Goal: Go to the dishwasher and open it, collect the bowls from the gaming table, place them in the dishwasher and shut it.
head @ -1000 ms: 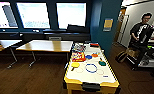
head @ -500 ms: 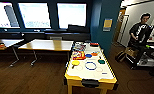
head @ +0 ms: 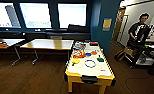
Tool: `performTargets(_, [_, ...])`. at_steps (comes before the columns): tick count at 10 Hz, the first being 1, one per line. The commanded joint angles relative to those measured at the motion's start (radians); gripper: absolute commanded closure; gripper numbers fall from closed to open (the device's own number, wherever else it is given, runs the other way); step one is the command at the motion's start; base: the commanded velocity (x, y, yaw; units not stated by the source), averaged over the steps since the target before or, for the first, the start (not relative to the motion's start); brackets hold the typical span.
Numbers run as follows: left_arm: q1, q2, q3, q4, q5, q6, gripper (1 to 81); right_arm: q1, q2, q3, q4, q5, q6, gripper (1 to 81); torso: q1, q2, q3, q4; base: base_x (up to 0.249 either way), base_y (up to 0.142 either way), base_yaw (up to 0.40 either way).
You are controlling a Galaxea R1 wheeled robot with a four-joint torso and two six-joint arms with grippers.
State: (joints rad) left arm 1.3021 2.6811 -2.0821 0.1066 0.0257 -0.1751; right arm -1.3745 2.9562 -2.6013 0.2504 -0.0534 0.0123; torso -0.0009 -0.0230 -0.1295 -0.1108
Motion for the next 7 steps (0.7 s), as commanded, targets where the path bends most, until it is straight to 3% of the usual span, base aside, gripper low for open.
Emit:
performTargets(1, [-0.053, -0.007, 0.008, 0.016, 0.045, 0.008, 81.1, 0.056, -0.004, 0.003, -0.008, -0.065, -0.003, 81.1, 0.001, 0.000, 0.000, 0.000, -0.139, 0.000, 0.000])
performTargets(7, [-0.050, -0.004, 0.008, 0.024, 0.045, 0.008, 81.1, 0.054, 0.002, 0.000, -0.014, -0.062, -0.003, 81.1, 0.001, 0.000, 0.001, 0.000, -0.141, 0.000, 0.000])
